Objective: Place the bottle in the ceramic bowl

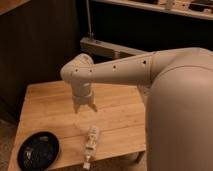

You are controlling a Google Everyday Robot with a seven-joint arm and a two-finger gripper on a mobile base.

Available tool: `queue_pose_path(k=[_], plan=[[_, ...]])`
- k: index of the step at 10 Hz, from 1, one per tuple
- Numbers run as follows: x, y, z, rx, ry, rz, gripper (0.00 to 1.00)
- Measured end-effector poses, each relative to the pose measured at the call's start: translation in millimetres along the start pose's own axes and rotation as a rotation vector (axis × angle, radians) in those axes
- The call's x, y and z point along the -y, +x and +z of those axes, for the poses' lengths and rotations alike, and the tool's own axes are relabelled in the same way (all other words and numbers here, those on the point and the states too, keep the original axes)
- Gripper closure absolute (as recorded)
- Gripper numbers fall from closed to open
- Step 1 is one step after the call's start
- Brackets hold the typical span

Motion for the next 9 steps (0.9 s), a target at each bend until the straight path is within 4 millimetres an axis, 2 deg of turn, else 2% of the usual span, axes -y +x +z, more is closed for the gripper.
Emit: queue_pose_path(k=[7, 8, 9], plan=[[2, 1, 1, -0.001, 0.002, 0.013, 0.35], [4, 1, 2, 0.005, -0.002, 0.038, 0.35], [17, 2, 5, 0.026, 0.002, 0.092, 0.35]])
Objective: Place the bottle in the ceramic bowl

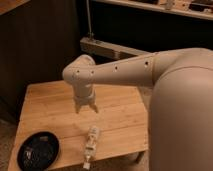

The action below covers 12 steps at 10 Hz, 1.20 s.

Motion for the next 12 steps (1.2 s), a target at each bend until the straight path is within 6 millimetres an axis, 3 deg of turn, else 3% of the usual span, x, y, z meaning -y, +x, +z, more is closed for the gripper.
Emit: queue_pose_path(k=[4, 9, 12], plan=[[26, 7, 14, 0.029, -0.021, 0.204, 0.35], [38, 18, 44, -0.028, -0.111, 0.203, 0.35], [31, 26, 63, -0.074, -0.139, 0.191, 0.35]])
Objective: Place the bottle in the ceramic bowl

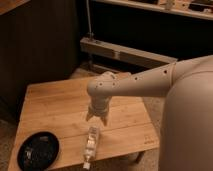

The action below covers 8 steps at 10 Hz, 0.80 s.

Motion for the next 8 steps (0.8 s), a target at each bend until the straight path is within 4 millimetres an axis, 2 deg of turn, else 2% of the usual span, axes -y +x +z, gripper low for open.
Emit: queue_pose_path(k=[3, 8], plan=[[-14, 12, 21, -0.025, 0.023, -0.02, 0.35], [-8, 24, 53, -0.047, 0.06, 0.021, 0.35]])
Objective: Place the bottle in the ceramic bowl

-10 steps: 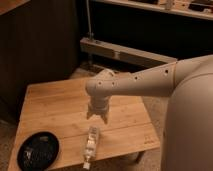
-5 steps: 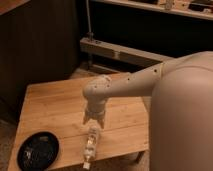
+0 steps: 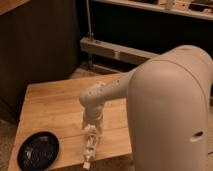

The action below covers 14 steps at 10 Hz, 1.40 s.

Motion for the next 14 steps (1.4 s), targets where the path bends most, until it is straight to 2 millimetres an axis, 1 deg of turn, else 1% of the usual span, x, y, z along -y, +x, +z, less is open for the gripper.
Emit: queue_pose_path(k=[2, 4, 5, 8, 14], plan=[[3, 2, 3, -0.002, 0.007, 0.019, 0.35], [12, 1, 5, -0.014, 0.0, 0.044, 0.35], [17, -1, 8, -0.026, -0.011, 0.059, 0.35], [22, -2, 19, -0.053, -0.046, 0.074, 0.35], [11, 1, 29, -0.055, -0.104, 0.017, 0.35]])
